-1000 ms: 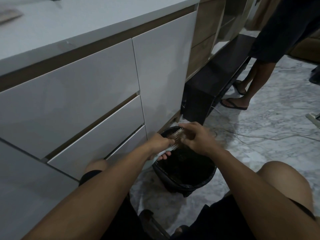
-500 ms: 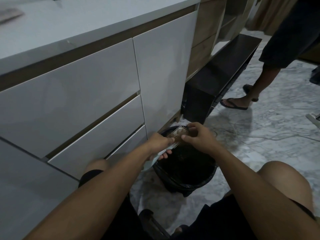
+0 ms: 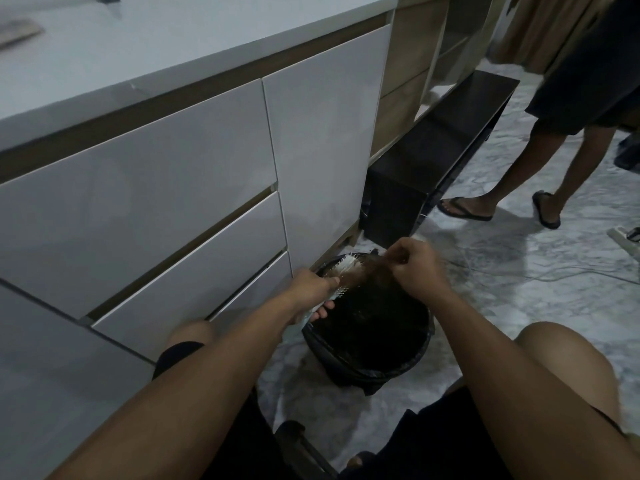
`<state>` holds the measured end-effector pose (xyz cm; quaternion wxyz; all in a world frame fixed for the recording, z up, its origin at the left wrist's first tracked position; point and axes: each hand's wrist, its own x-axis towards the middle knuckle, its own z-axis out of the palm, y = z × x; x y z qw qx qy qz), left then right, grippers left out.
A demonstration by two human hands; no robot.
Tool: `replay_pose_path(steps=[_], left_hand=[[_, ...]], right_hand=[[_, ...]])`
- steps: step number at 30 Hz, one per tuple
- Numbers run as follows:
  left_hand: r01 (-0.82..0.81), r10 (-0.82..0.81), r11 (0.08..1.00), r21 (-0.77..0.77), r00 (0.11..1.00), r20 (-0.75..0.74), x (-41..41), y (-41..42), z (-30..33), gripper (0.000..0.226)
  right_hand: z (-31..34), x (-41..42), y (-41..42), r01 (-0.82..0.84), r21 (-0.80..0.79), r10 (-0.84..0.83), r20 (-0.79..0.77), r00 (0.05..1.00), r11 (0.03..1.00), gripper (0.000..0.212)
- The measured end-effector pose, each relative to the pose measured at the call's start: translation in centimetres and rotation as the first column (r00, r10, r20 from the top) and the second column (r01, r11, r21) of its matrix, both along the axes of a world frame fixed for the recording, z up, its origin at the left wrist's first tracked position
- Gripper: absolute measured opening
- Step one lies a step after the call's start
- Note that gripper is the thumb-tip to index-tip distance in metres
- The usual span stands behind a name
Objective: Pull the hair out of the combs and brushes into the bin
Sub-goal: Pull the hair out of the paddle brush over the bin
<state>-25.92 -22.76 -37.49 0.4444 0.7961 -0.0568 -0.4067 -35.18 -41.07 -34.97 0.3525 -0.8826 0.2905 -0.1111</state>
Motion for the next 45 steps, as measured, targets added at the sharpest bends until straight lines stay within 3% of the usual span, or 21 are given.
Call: replay_pose_path(steps=[2,5,7,10,13,16,25,33,36,39,41,43,45], left_hand=[[-0.001,0.001,1.0,-0.017,1.0,-0.01,-0.1,0.0,0.1,0.03],[0.016,-0.017,0.999,-0.03,1.0,-0.02,-0.4,-0.2,0.6,0.029],[0.027,-0.027,0.999,-0.025,0.999,-0.019,-0.6,-0.3,0.8,0.029],[0.044,-0.044,0.999,-0.016,0.999,0.013,-0.7,-0.6,0.6,0.03],[0.065,-0.064,0.998,-0.009,0.997,0.046,-0.7,-0.6,0.5,0.031],[0.07,-0.072,0.997,0.021,0.993,0.095,-0.7,-0.4,0.8,0.039],[0.032,-0.111,0.981,0.191,0.901,0.42,-1.2,0.0,1.9,0.056],[0.001,-0.064,0.987,0.161,0.918,0.391,-0.7,0.2,1.4,0.06],[-0.003,-0.057,0.988,0.157,0.927,0.371,-0.6,0.3,1.4,0.058],[-0.007,-0.055,0.987,0.163,0.927,0.371,-0.5,0.5,1.4,0.057],[-0.007,-0.056,0.986,0.165,0.927,0.37,-0.4,0.4,1.4,0.056],[-0.002,-0.054,0.988,0.153,0.931,0.362,-0.3,0.3,1.5,0.054],[0.013,-0.063,0.989,0.147,0.937,0.342,-0.3,0.1,1.6,0.052]], right_hand=[[0.0,0.0,0.2,-0.087,0.085,0.088,-0.008,0.996,0.993,0.035],[0.1,-0.3,1.1,-0.234,0.263,0.241,0.005,0.97,0.936,0.058],[-0.2,-0.3,1.6,-0.28,0.294,0.284,0.03,0.958,0.914,0.063],[-0.5,-0.2,2.0,-0.322,0.136,0.32,0.039,0.947,0.937,0.042],[-0.5,0.0,1.6,-0.24,-0.035,0.242,0.04,0.97,0.97,0.015],[-0.2,0.0,1.3,-0.132,-0.023,0.133,0.045,0.99,0.991,0.015],[0.8,-0.3,1.7,-0.148,0.03,0.148,0.028,0.989,0.988,0.007],[0.2,0.0,0.7,0.06,0.008,-0.061,0.059,0.996,0.998,0.015],[0.8,-0.2,1.0,-0.019,0.019,0.018,0.033,0.999,1.0,0.018],[1.8,-0.9,1.9,-0.27,0.198,0.268,0.038,0.963,0.942,0.044],[1.4,-1.0,2.5,-0.384,0.151,0.383,0.036,0.923,0.911,0.058],[0.4,-0.8,2.9,-0.387,0.031,0.386,0.023,0.922,0.922,0.05],[0.1,-0.5,3.1,-0.308,-0.03,0.31,0.07,0.948,0.951,0.029]])
